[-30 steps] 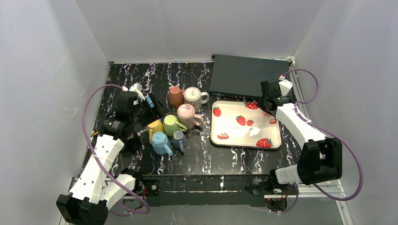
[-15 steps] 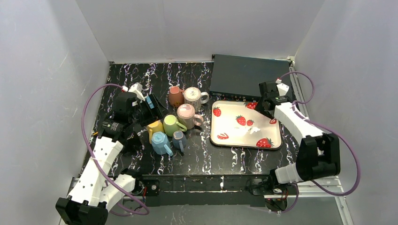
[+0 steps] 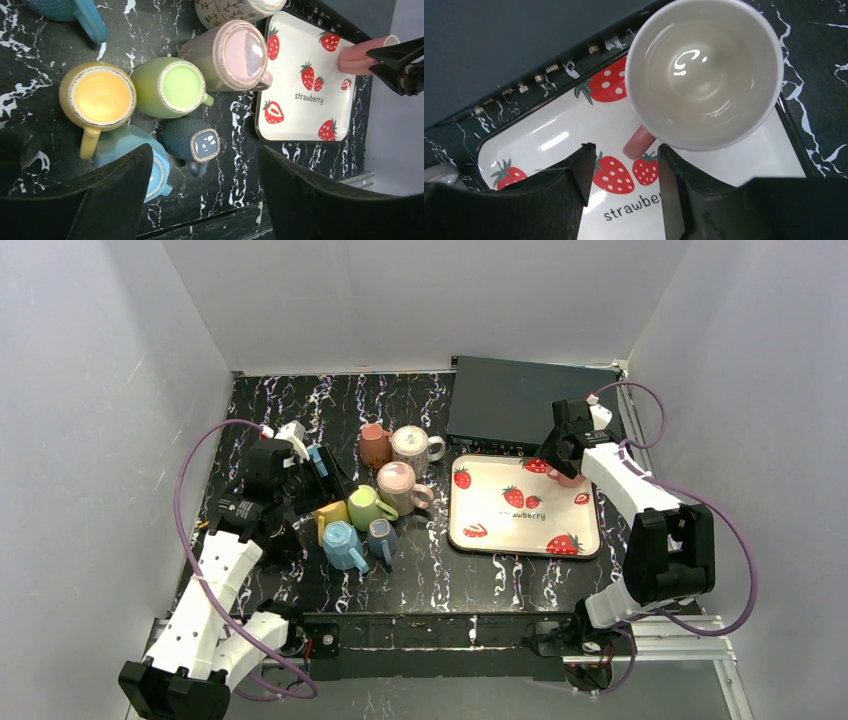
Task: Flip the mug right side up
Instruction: Place the cup on the tray, then turn over the cup at the center of the board.
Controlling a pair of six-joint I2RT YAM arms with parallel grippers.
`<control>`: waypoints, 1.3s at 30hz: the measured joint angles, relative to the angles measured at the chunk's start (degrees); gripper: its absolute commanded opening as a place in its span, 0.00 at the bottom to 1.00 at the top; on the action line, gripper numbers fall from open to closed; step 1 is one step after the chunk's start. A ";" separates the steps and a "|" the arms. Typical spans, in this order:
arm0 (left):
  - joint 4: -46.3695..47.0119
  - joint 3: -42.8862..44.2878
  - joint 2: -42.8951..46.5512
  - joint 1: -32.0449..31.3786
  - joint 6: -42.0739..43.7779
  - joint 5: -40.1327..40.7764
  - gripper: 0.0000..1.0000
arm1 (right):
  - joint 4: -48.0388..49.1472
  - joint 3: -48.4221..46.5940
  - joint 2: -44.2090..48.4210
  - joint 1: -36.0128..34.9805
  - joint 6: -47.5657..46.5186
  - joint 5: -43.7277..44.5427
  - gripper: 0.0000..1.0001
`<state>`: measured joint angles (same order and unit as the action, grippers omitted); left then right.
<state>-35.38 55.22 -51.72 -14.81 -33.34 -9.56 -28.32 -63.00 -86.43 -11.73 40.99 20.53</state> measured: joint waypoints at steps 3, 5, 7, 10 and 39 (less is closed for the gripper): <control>-1.40 0.81 -0.33 0.00 0.96 1.11 0.74 | 1.92 -0.13 -1.33 0.96 0.76 -1.14 0.57; -1.95 1.79 -0.66 0.00 1.44 1.77 0.74 | 2.82 -0.13 -2.45 1.38 0.92 -1.81 0.56; -2.14 2.60 -0.79 0.00 1.64 2.23 0.74 | 3.45 -0.13 -3.43 1.68 0.92 -2.58 0.57; -2.25 3.06 -0.81 0.00 1.66 2.73 0.74 | 3.91 -0.11 -3.96 1.81 0.83 -3.43 0.57; -1.33 8.90 -5.70 0.00 6.03 7.21 0.75 | 0.15 4.81 8.98 2.62 -0.50 0.37 0.66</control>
<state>-36.71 64.12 -57.43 -14.81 -27.31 -2.35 -28.16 -58.19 -77.45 -9.10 40.49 20.91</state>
